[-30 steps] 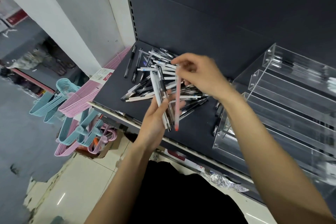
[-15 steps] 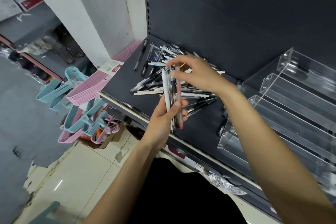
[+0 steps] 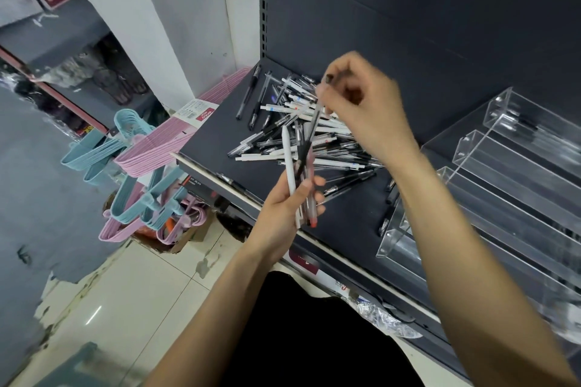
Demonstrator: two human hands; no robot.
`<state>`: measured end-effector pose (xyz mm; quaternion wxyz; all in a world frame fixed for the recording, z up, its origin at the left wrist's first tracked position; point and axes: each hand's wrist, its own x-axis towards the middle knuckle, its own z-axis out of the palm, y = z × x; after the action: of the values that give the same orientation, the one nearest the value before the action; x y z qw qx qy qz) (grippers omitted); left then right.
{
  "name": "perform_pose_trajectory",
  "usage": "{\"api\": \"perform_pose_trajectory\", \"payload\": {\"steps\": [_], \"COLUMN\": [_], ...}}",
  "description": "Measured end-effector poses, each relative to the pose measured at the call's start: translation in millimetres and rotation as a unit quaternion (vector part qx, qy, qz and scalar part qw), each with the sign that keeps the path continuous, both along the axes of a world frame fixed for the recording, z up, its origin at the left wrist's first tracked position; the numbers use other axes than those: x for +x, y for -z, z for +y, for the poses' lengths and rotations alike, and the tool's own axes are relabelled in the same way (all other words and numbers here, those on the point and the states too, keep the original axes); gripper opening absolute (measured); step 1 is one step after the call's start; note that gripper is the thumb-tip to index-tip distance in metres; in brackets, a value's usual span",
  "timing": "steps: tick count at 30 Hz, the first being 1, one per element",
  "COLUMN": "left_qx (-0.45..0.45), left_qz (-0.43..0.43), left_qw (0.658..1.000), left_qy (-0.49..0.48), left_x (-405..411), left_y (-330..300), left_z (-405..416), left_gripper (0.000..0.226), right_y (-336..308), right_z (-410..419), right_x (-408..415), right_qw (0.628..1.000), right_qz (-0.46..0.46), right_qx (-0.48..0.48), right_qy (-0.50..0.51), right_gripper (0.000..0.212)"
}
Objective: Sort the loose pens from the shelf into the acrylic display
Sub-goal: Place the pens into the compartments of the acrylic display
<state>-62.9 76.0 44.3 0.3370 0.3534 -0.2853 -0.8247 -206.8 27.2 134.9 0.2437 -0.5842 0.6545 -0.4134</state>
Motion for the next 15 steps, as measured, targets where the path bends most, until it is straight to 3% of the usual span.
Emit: {"api": "perform_pose_trajectory", "payload": {"steps": [4, 9, 13, 15], "left_qx": [0.048, 0.085, 0.113, 0.125], "left_qz": [0.047, 0.062, 0.095, 0.123], "left_qw": [0.996, 0.989, 0.983, 0.979], "left_qy": [-0.066, -0.107, -0.104, -0.1], "left_x": [-0.6, 0.6, -2.6, -4.0], "left_y": [-3.5, -6.8, -10.4, -11.6], "left_z": [-8.2, -16.7, -19.3, -20.6], "left_gripper": [0.023, 0.02, 0.026, 0.035], "right_y": [2.4, 35.0, 62.2, 73.2], "right_z": [46.2, 85.3, 95.5, 97.4], "right_x": [18.6, 32.1, 44.3, 47.1], "right_qw": [0.987, 0.973, 0.976, 0.966], "right_qz": [0.066, 0.015, 0.129, 0.204], "right_qx": [-0.12, -0.155, -0.119, -0.111], "right_qy": [0.084, 0.169, 0.129, 0.111], "right_gripper": [0.009, 0.011, 0.005, 0.013]}}
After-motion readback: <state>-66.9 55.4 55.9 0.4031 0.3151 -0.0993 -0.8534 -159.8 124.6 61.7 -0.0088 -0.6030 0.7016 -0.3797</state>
